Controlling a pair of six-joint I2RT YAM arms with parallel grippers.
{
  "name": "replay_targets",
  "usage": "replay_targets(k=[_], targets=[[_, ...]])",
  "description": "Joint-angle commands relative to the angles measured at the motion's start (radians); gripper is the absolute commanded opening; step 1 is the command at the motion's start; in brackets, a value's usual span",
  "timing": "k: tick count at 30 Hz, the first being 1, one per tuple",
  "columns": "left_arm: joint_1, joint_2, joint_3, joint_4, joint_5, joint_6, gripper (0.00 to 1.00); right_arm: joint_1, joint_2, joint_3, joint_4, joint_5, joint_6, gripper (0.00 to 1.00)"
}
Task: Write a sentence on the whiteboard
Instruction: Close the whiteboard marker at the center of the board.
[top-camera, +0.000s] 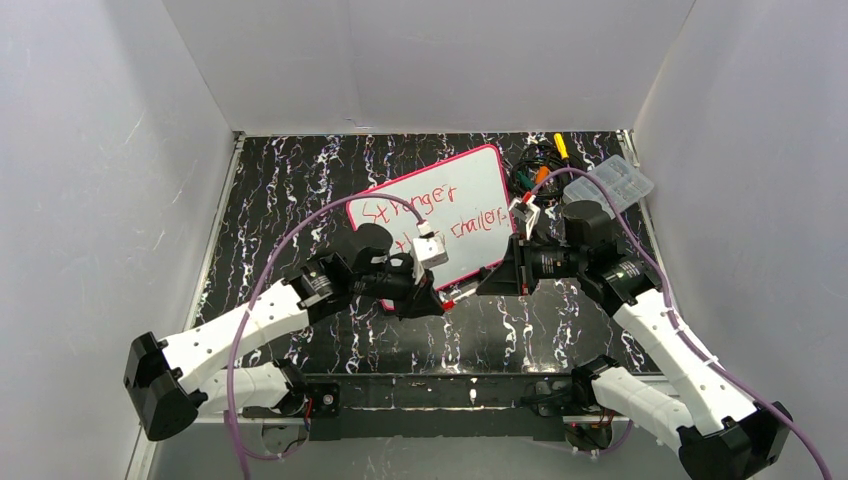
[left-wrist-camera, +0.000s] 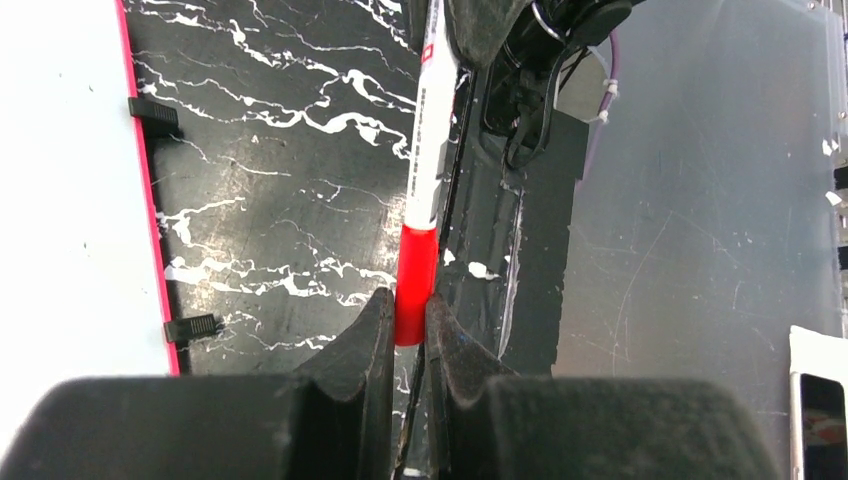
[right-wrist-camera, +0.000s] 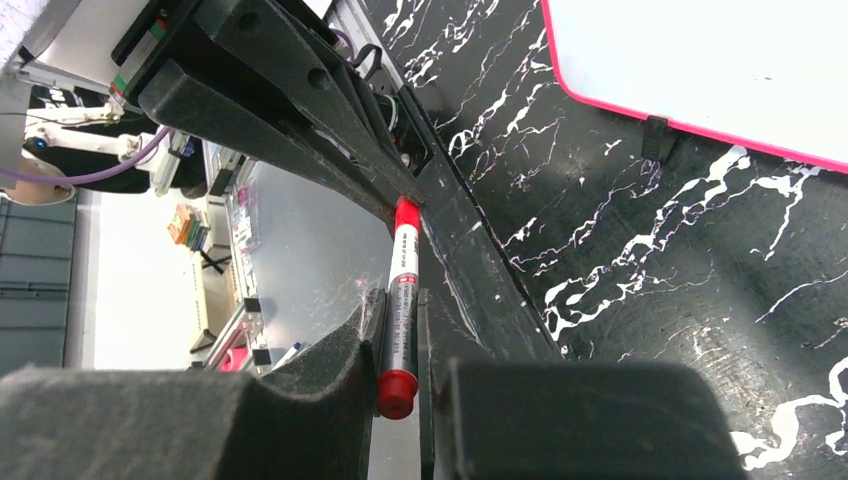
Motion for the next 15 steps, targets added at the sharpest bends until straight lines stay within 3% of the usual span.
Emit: replay_targets(k=[1, 9, 12, 15], targets=[[0.003, 0.038, 0.127, 0.241, 0.011, -0.02, 0.0, 0.033, 0.016, -0.024, 0.012, -0.07, -0.008, 0.01], [0.002, 0.102, 0.218, 0.259, 0.028, -0.019, 0.0, 0.051, 0.027, -0.025, -0.074, -0.001, -0.068, 0.01], [0.007, 0.095, 0.207, 0.229, 0.002, -0.026, 0.0, 0.051, 0.028, 0.017, -0.166, 0.227, -0.101, 0.01], [0.039, 0.069, 0.193, 0.145, -0.062, -0.035, 0.29, 0.051, 0.054, 0.07, -0.289, 0.491, -0.129, 0.01]])
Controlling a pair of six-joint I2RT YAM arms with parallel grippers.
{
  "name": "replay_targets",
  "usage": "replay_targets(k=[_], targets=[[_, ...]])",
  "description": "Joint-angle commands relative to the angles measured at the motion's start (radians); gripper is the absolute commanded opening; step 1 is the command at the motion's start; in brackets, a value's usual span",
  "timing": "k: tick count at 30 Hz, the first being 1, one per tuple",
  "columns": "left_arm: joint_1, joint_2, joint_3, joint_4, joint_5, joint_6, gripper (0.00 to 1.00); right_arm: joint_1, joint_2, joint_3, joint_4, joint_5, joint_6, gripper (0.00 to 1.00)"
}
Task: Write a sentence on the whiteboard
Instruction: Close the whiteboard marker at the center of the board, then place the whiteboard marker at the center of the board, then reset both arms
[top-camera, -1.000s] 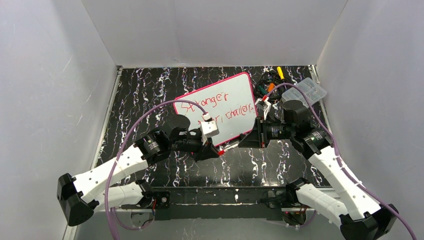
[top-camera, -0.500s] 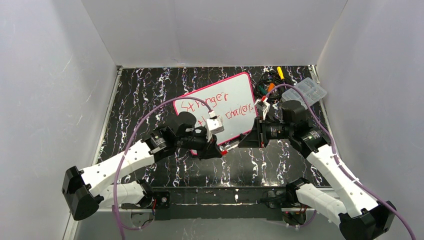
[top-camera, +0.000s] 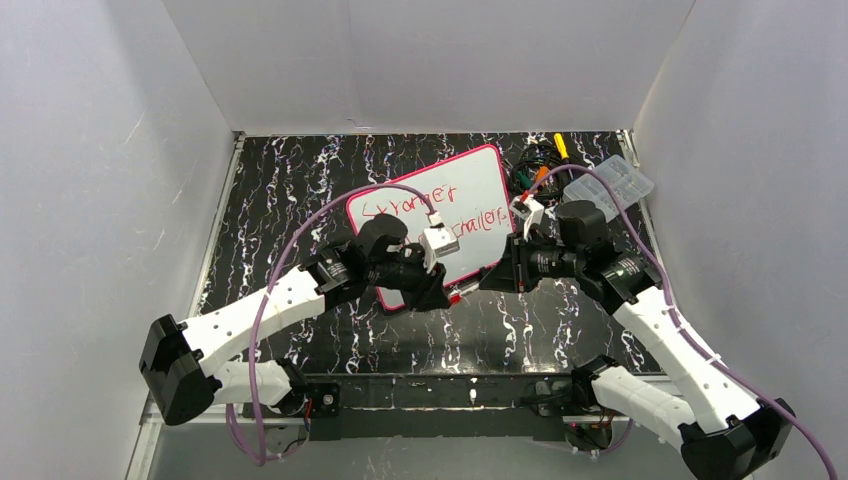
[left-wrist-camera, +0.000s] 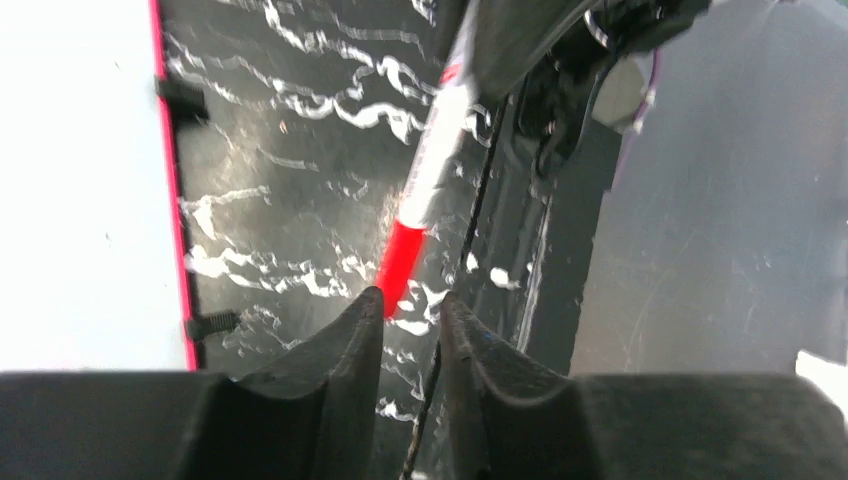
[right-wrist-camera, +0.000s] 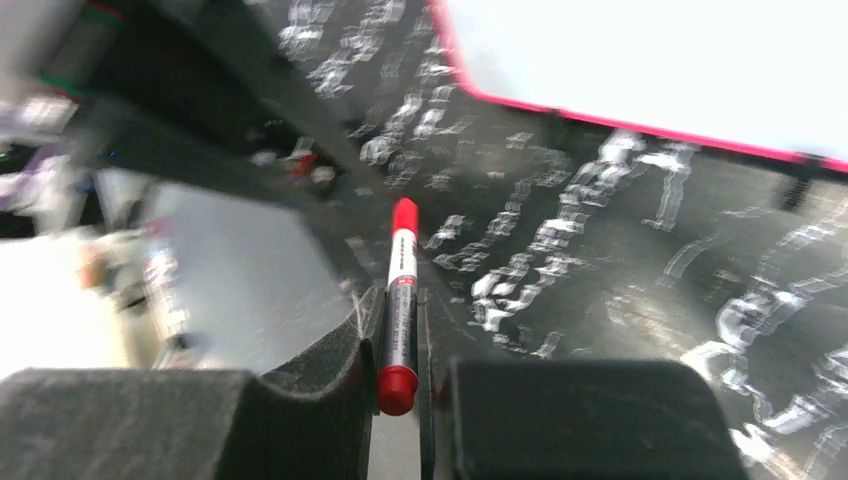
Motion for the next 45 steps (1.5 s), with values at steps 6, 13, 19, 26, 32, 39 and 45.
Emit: replay_targets(k=[6, 13, 19, 26, 32, 39, 45], targets=[[0.188, -0.16, 0.08, 0.092, -0.101, -0.099, 0.73, 0.026, 0.078, 0.045, -0.285, 0.702, -0.005, 0.01], [0.426, -0.229, 0.105, -0.049, -0.193, -0.203, 0.87, -0.086, 0.139, -0.018, -0.206, 0.897, 0.004, 0.04], [0.699, -0.26, 0.119, -0.138, -0.3, -0.276, 0.91, -0.237, 0.203, -0.06, -0.076, 0.933, -0.003, 0.28], [0.849, -0.347, 0.076, -0.173, -0.64, -0.274, 0.97, -0.312, 0.299, -0.024, 0.05, 0.977, -0.026, 0.71], [0.851, -0.431, -0.044, -0.125, -0.821, -0.237, 0.98, -0.315, 0.321, 0.053, 0.081, 1.09, -0.024, 0.99], [0.851, -0.505, -0.091, -0.106, -0.928, -0.214, 0.98, -0.315, 0.195, 0.037, 0.178, 1.195, -0.08, 0.99], [0.851, -0.57, -0.134, -0.058, -0.899, -0.196, 0.98, -0.315, -0.047, -0.122, 0.378, 1.152, -0.184, 0.99]])
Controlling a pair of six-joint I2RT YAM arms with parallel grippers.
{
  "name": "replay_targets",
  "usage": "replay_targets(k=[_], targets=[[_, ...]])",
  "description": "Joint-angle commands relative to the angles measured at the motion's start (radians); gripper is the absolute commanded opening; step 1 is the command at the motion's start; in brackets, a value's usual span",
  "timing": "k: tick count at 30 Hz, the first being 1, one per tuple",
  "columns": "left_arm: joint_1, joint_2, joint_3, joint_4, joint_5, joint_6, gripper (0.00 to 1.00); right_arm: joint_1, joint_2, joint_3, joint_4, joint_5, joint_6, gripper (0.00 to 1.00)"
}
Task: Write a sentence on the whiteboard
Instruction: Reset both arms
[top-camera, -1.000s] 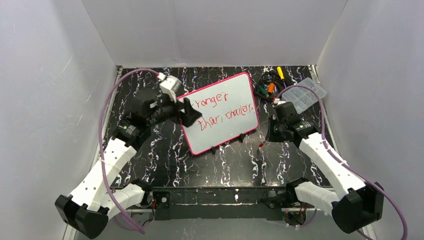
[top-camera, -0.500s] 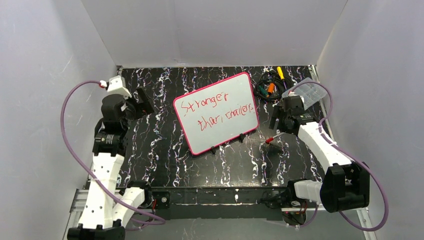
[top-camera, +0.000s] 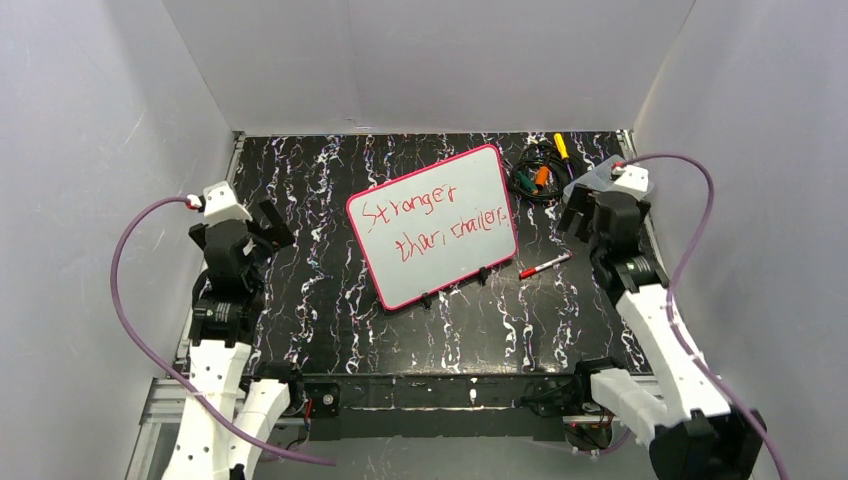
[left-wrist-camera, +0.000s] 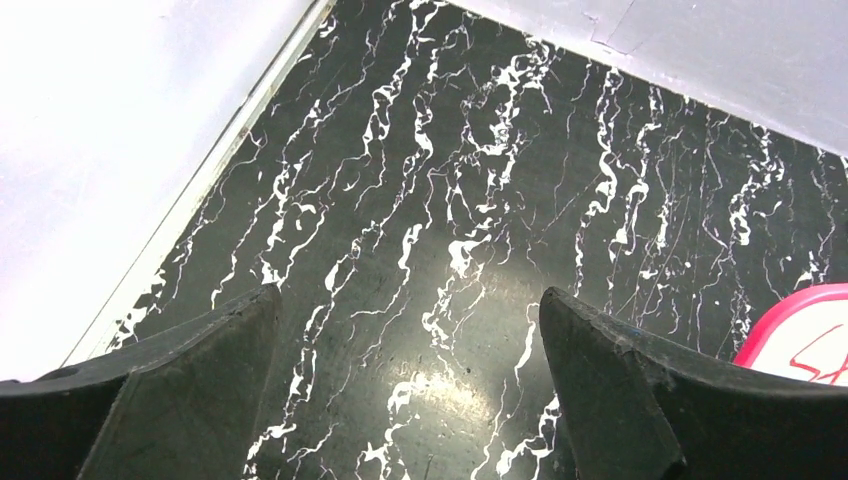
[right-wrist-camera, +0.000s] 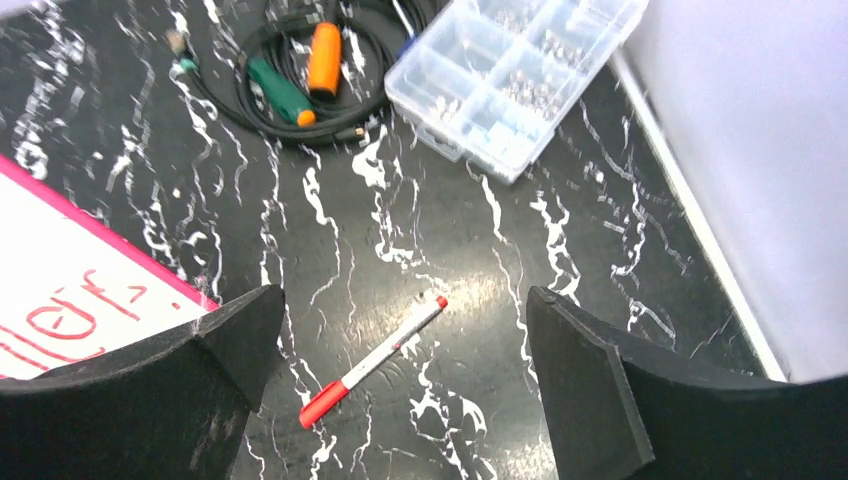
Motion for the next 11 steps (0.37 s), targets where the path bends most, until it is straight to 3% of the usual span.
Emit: replay_targets(k=[1, 5, 11], targets=[[0.004, -0.055, -0.032, 0.06, -0.021, 0.028, 0.98, -0.002, -0.181, -0.112, 0.212, -0.005, -0.102, 0.99], [0.004, -0.09, -0.059, 0.086, -0.009, 0.037, 0.98, -0.003, -0.296, -0.187, 0.311, -0.058, -0.122, 0.99], [0.003, -0.105, -0.066, 0.097, 0.009, 0.044, 0.98, -0.002, -0.337, -0.197, 0.312, -0.063, -0.128, 0.99]])
